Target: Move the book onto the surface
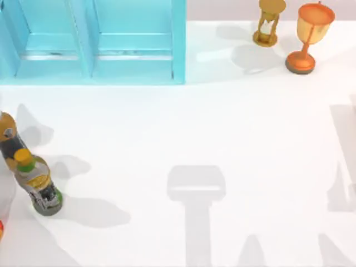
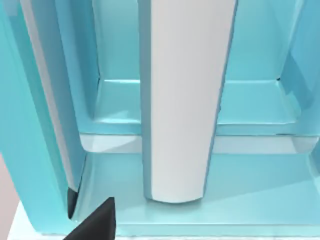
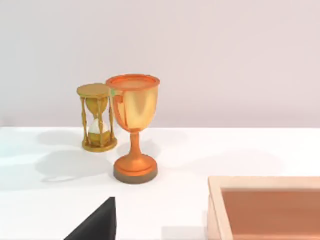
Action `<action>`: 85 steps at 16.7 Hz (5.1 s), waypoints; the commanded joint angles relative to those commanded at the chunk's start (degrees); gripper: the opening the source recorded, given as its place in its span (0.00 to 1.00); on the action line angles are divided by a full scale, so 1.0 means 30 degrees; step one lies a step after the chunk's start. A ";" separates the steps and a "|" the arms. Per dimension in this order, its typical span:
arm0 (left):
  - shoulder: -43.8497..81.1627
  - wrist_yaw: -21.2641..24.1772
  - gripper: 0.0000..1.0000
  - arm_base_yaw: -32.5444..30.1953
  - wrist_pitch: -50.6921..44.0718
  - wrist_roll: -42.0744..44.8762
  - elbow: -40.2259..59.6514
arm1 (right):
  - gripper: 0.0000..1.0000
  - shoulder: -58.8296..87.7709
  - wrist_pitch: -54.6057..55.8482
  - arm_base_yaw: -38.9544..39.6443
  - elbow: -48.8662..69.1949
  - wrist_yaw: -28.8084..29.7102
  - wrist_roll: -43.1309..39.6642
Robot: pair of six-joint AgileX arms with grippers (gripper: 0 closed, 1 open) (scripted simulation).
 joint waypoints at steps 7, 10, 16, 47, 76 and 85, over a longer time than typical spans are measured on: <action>0.1843 0.0931 1.00 0.0526 0.1111 0.0221 0.1602 | 1.00 0.0000 0.0000 0.0000 0.0000 0.0000 0.0000; 0.1819 0.0873 1.00 0.0419 0.1066 0.0204 0.1578 | 1.00 0.0000 0.0000 0.0000 0.0000 0.0000 0.0000; 0.4926 0.0004 1.00 -0.0506 0.0535 -0.0195 0.5482 | 1.00 0.0000 0.0000 0.0000 0.0000 0.0000 0.0000; 0.7876 -0.1000 0.00 -0.1623 -0.0189 -0.0627 0.9358 | 1.00 0.0000 0.0000 0.0000 0.0000 0.0000 0.0000; -0.9474 0.2610 0.00 0.2560 -1.1821 0.0521 0.3373 | 1.00 0.0000 0.0000 0.0000 0.0000 0.0000 0.0000; -0.7830 -0.9498 0.00 -0.9773 -0.7576 -1.3216 0.5185 | 1.00 0.0000 0.0000 0.0000 0.0000 0.0000 0.0000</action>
